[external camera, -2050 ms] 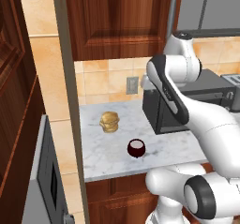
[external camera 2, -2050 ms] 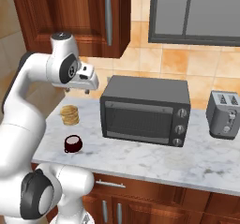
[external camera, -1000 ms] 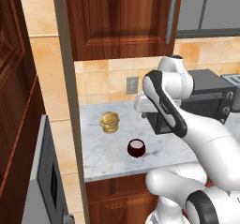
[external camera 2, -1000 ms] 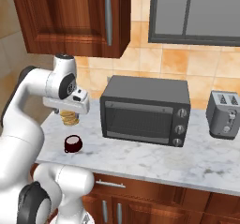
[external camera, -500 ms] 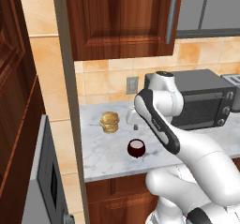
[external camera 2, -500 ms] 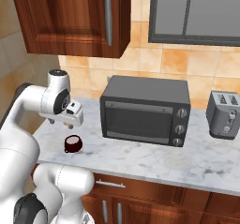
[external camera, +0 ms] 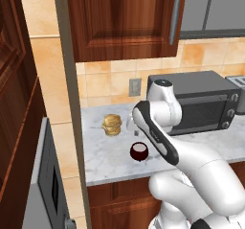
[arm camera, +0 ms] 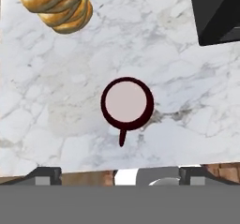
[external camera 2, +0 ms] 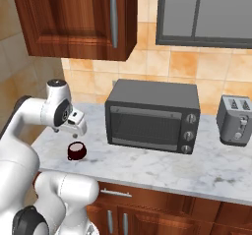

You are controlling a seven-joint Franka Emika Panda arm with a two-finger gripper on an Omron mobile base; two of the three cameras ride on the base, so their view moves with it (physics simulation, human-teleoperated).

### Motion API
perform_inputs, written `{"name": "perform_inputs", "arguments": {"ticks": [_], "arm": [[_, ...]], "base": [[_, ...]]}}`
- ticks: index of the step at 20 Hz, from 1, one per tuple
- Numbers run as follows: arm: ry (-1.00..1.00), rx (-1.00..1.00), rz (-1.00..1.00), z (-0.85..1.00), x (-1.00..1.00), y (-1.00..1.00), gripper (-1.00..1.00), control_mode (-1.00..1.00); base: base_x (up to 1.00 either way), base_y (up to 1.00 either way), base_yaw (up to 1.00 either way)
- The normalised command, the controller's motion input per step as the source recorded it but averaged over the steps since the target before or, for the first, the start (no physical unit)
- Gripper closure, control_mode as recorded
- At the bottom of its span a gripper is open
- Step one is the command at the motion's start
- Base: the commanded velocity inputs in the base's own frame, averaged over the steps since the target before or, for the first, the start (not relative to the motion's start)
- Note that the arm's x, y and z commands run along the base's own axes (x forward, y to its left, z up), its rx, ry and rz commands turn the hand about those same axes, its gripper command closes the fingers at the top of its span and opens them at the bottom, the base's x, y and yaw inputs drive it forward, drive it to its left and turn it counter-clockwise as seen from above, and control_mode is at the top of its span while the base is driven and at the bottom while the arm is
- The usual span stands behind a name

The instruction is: Pick the mug from the counter and place it inside the microwave. Then close the microwave.

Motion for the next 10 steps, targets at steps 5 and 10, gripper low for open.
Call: {"name": "perform_inputs", "arguments": {"ticks": [5,10], "arm": [[0.02,0.00,-0.18,-0.36,0.00,0.00,-1.00,-1.00],[0.09,0.00,-0.19,-0.31,0.00,0.00,-1.00,-1.00]], "base": [[0.00,0.00,0.00],[0.00,0.00,0.00]]}}
